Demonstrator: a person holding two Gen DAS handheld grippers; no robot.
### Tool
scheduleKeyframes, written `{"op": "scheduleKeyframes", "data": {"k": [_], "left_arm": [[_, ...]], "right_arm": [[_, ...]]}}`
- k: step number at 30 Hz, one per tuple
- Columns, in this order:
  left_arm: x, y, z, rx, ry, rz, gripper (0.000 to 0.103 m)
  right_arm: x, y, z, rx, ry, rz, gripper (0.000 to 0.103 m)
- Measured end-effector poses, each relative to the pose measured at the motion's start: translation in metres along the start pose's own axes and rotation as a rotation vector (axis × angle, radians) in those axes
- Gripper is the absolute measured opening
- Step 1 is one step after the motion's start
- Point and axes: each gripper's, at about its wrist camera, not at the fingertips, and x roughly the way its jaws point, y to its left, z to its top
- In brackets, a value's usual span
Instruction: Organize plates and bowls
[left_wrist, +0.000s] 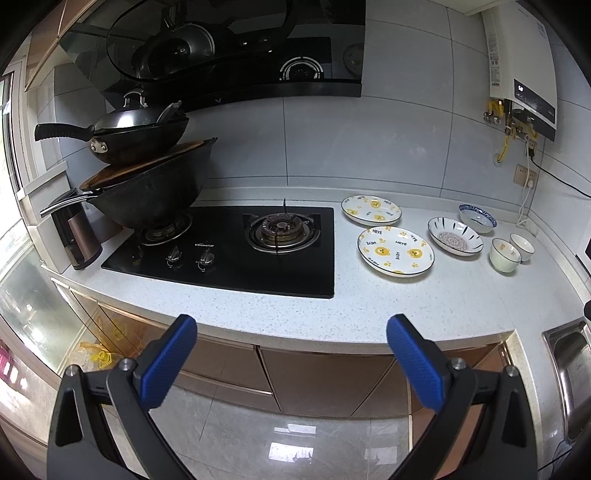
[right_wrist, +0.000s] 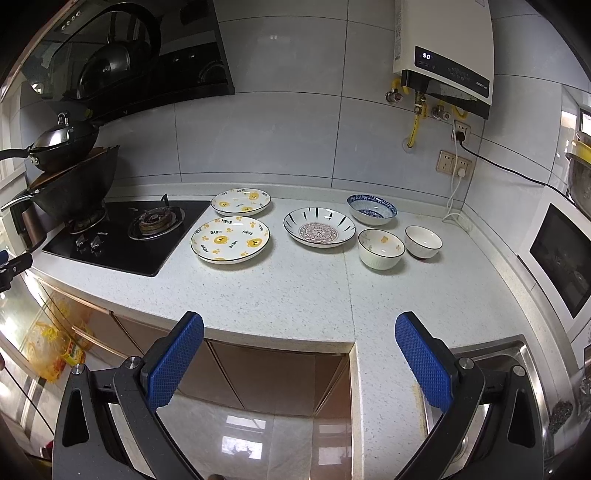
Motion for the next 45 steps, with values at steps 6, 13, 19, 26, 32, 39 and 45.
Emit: {"op": "scheduleKeyframes", "data": {"k": [6, 13, 19, 26, 32, 39, 45], "left_arm": [[-0.001, -0.003, 0.000, 0.002, 0.002, 0.002, 0.103], [-0.001, -0.006, 0.001, 0.002, 0.001, 0.006, 0.103], [-0.002, -0.013, 0.001, 0.011, 0.004, 0.009, 0.103], [0.002, -0.017, 0.001, 0.009, 0.012, 0.013, 0.103], [0.008, -0.022, 0.005, 0.003, 0.015, 0.014, 0.103], [0.023, -0.034, 0.014, 0.008, 0.034, -0.010, 0.103], [0.064, -0.038, 0.031, -0.006, 0.075, -0.098, 0.103]], "right_arm": [[0.000, -0.001, -0.002, -0.001, 0.001, 0.002, 0.102], [0.001, -0.003, -0.003, 0.001, 0.000, 0.010, 0.102], [0.005, -0.005, -0.004, -0.003, 0.001, 0.017, 0.102], [0.012, -0.009, -0.003, -0.004, 0.005, 0.027, 0.102], [0.020, -0.014, 0.000, -0.003, 0.007, 0.044, 0.102], [0.036, -0.014, 0.009, -0.016, -0.002, 0.075, 0.102], [0.068, 0.002, 0.027, -0.035, 0.014, 0.101, 0.102]]}}
